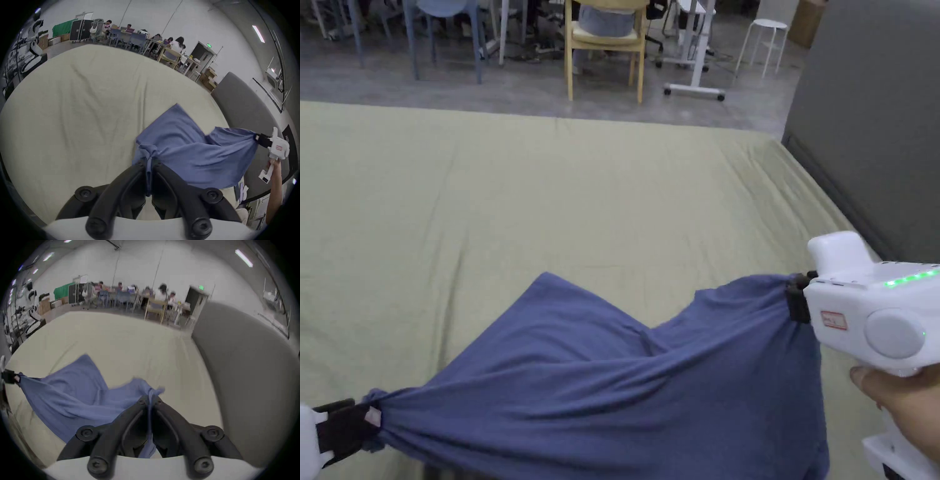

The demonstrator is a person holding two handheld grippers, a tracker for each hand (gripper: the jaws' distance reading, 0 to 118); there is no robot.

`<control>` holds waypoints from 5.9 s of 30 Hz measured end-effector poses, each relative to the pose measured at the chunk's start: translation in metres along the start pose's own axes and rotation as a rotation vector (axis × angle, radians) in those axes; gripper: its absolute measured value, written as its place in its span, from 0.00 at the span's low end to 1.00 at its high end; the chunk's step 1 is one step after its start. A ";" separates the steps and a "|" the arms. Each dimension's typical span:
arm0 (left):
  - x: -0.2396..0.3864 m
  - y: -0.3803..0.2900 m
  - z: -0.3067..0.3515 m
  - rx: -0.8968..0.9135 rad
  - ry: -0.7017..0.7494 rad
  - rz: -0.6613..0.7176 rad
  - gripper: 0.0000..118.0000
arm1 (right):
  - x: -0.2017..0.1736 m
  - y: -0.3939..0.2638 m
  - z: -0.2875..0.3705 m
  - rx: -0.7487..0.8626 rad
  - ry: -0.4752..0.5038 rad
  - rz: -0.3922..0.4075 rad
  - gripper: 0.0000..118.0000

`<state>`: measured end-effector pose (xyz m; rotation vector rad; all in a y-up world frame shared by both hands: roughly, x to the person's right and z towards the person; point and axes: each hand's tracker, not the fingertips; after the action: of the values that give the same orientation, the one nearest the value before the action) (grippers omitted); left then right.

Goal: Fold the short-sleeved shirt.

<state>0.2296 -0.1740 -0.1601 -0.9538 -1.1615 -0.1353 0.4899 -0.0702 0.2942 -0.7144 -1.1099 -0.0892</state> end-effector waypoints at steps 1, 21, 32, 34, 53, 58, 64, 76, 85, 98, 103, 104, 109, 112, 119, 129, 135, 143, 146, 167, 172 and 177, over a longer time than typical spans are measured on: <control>0.006 0.015 0.005 0.020 -0.009 -0.018 0.02 | 0.005 0.016 0.015 0.019 0.013 0.027 0.04; 0.083 0.360 0.158 0.438 -0.022 -0.092 0.03 | 0.062 0.284 0.114 0.203 -0.283 0.093 0.04; 0.109 0.419 0.158 0.476 0.087 -0.148 0.02 | 0.054 0.356 0.066 0.115 -0.263 0.061 0.04; 0.109 0.424 0.150 0.463 0.103 -0.158 0.02 | 0.056 0.361 0.058 0.096 -0.254 0.044 0.04; 0.083 0.385 0.033 0.289 0.103 -0.145 0.02 | 0.050 0.308 -0.034 -0.024 -0.161 -0.064 0.04; 0.057 0.324 -0.025 0.146 0.094 -0.099 0.03 | 0.028 0.231 -0.080 -0.130 -0.103 -0.068 0.04; 0.019 0.218 -0.060 -0.009 0.074 -0.130 0.02 | 0.006 0.098 -0.093 -0.190 -0.015 -0.119 0.04; -0.065 0.008 -0.029 -0.352 0.066 -0.324 0.03 | -0.033 -0.115 0.021 -0.284 0.106 -0.169 0.04; -0.104 -0.028 -0.023 -0.475 0.059 -0.321 0.02 | -0.062 -0.188 0.045 -0.447 0.105 -0.143 0.04; -0.108 -0.052 -0.043 -0.575 0.080 -0.236 0.05 | -0.085 -0.235 0.000 -0.603 0.135 -0.084 0.12; -0.076 -0.031 0.005 -0.268 0.156 -0.305 1.00 | -0.048 -0.194 0.049 -0.444 0.137 -0.273 1.00; -0.068 -0.021 0.014 -0.138 0.110 -0.280 1.00 | -0.043 -0.190 0.063 -0.297 0.118 -0.318 0.99; -0.032 -0.034 0.035 -0.142 -0.083 -0.211 1.00 | -0.038 -0.154 0.098 -0.230 0.176 -0.370 1.00; -0.010 -0.057 0.024 -0.250 -0.089 -0.245 0.64 | -0.061 -0.152 0.090 -0.258 0.228 -0.338 0.43; 0.003 -0.064 -0.034 -0.312 -0.091 -0.234 0.00 | -0.112 -0.170 0.071 -0.308 0.347 -0.251 0.02; 0.086 0.115 -0.205 -0.149 0.002 -0.453 1.00 | -0.093 -0.185 0.072 -0.346 0.331 -0.301 0.02; 0.107 0.106 -0.287 -0.248 0.151 -0.579 0.98 | -0.057 -0.207 0.080 -0.422 0.240 -0.304 0.02; 0.112 0.095 -0.271 -0.258 0.043 -0.420 0.00 | -0.010 -0.204 0.047 -0.429 0.210 -0.428 0.03; 0.101 0.108 -0.260 -0.287 0.008 -0.330 0.00 | 0.018 -0.175 -0.001 -0.403 0.192 -0.436 0.88; 0.084 0.108 -0.203 -0.260 0.024 -0.328 0.00 | -0.005 -0.188 -0.068 -0.658 0.165 -0.483 0.11; 0.084 0.122 -0.184 -0.188 0.029 -0.293 0.00 | -0.006 -0.165 -0.033 -0.493 0.111 -0.421 0.05; 0.092 0.170 -0.119 -0.023 0.010 -0.302 0.00 | 0.016 -0.092 0.024 -0.229 0.027 -0.295 0.05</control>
<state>0.4480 -0.1184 -0.1890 -0.7916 -1.2923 -0.3964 0.4407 -0.1233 0.3573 -0.7450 -1.1845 -0.4817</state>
